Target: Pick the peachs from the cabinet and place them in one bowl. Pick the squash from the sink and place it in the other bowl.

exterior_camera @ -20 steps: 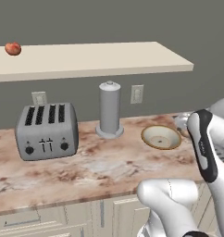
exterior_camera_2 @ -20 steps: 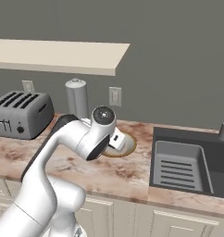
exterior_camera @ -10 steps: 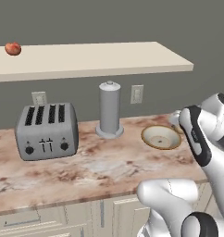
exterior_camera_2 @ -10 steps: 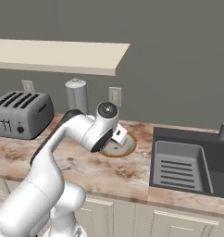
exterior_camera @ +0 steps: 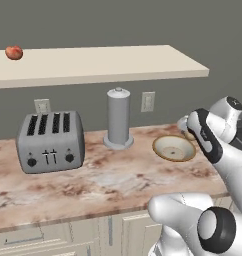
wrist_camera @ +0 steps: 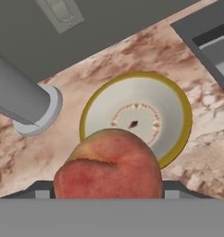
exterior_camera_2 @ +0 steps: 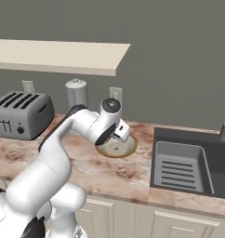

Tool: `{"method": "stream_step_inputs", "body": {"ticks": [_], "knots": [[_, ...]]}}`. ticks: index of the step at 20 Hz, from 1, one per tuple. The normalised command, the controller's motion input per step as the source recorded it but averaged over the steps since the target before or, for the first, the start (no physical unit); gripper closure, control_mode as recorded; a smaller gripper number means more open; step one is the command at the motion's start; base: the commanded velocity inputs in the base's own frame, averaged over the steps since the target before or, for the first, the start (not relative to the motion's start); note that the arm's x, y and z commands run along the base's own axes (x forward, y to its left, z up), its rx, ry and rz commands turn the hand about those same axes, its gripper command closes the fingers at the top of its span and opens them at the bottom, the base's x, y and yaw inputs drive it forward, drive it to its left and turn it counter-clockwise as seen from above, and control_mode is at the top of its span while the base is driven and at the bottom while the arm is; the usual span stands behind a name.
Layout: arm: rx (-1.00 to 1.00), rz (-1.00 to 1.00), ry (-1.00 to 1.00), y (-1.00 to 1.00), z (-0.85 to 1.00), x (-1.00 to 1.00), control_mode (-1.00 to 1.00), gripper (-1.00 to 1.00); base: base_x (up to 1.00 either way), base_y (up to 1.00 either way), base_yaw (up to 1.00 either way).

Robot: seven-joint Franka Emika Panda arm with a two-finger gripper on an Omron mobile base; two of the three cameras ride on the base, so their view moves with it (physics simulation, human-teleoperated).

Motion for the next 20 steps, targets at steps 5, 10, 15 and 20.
{"method": "stream_step_inputs", "body": {"ticks": [5, 10, 15, 20], "knots": [[-0.01, 0.0, 0.0, 0.0, 0.0, 0.31, -1.0, 1.0, 0.0, 0.0, 0.0], [-0.01, 0.0, 0.0, 0.0, -0.11, 0.09, -1.0, 1.0, 0.0, 0.0, 0.0], [-0.02, 0.0, 0.0, 0.0, -0.31, 0.0, -1.0, 1.0, 0.0, 0.0, 0.0], [-0.03, 0.0, 0.0, 0.0, -0.26, 0.0, -1.0, 1.0, 0.0, 0.0, 0.0]]}}
